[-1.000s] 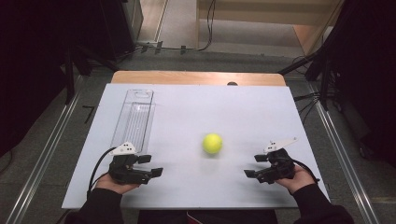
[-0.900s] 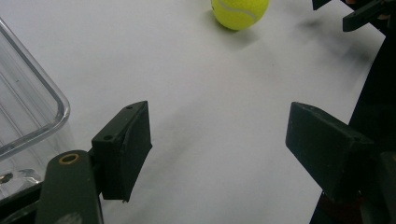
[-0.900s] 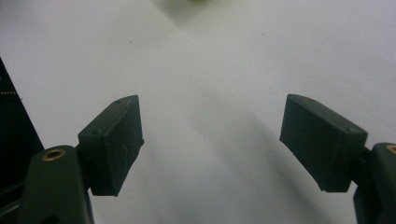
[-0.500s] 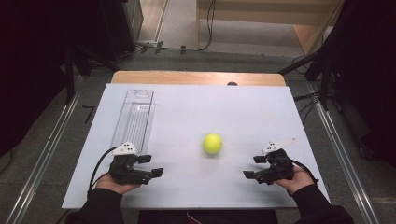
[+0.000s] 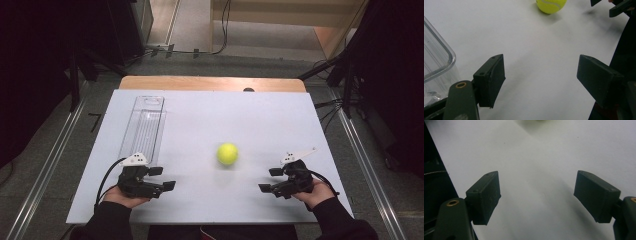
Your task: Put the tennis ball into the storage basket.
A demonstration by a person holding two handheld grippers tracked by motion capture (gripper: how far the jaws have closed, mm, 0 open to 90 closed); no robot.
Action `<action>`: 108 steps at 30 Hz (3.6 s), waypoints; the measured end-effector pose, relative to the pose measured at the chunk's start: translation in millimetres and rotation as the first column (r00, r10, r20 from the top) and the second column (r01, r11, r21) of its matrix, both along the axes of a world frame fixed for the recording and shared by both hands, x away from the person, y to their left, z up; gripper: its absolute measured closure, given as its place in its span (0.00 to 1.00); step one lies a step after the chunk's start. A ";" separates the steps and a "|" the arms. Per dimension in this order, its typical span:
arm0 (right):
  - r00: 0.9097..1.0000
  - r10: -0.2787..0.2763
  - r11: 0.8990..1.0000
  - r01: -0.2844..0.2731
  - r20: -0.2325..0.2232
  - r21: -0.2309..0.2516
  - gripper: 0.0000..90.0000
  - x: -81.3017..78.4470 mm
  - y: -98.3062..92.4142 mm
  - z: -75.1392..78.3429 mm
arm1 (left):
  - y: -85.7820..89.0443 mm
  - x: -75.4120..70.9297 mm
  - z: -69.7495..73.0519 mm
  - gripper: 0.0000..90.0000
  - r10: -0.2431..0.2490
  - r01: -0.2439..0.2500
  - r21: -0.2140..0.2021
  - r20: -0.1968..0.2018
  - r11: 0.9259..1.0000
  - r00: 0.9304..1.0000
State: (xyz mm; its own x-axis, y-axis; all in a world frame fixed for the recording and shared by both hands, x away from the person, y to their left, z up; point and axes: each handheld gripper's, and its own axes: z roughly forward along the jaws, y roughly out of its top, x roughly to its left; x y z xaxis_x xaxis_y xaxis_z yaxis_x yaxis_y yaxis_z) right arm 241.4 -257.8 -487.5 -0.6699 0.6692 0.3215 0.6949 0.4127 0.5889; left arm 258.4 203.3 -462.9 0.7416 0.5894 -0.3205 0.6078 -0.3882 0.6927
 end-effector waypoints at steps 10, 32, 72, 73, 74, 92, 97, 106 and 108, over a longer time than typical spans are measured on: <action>1.000 -0.010 1.000 0.010 0.001 -0.004 0.21 0.1 -2.8 0.1 | -0.4 0.3 -0.2 0.26 0.002 -0.002 -0.001 0.002 1.000 1.000; 1.000 -0.023 1.000 0.023 0.006 -0.007 0.21 -0.1 -6.2 0.8 | -15.5 1.1 13.2 0.24 -0.033 0.034 -0.061 0.013 0.998 0.999; 1.000 -0.020 1.000 0.021 0.016 -0.013 0.21 -0.8 -5.2 1.2 | -62.0 16.1 25.6 0.00 -0.083 0.084 -0.047 0.023 0.995 0.996; 1.000 -0.020 1.000 0.020 0.016 -0.012 0.21 -0.8 -5.3 1.2 | -62.9 17.0 25.6 0.00 -0.083 0.084 -0.044 0.025 0.995 0.996; 1.000 -0.021 1.000 0.021 0.016 -0.011 0.21 -0.7 -5.3 1.3 | -64.4 18.9 25.9 0.00 -0.082 0.083 -0.047 0.022 0.995 0.996; 0.999 -0.028 1.000 0.028 0.021 -0.009 0.21 -0.5 -6.4 2.1 | -79.2 33.1 30.7 0.00 -0.086 0.086 -0.042 0.010 0.995 0.996; 0.999 -0.028 1.000 0.028 0.021 -0.009 0.21 -0.6 -6.4 2.0 | -85.2 38.4 32.6 0.00 -0.088 0.089 -0.037 0.016 0.995 0.996; 0.999 -0.028 1.000 0.028 0.022 -0.011 0.21 -0.7 -7.4 2.5 | -95.2 47.1 38.1 0.00 -0.098 0.099 -0.035 0.023 0.994 0.995; 0.999 -0.029 1.000 0.029 0.023 -0.009 0.21 -0.9 -7.4 2.6 | -97.7 49.6 38.9 0.00 -0.099 0.100 -0.037 0.022 0.994 0.995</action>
State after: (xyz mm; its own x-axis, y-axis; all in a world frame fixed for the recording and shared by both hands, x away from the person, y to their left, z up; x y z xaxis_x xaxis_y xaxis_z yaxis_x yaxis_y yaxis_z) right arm 240.5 -265.3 -484.9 -0.6573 0.6913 0.3001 0.6932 0.3982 0.6007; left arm 307.9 105.6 -423.9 0.8023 0.5001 -0.3257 0.5535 -0.4193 0.7196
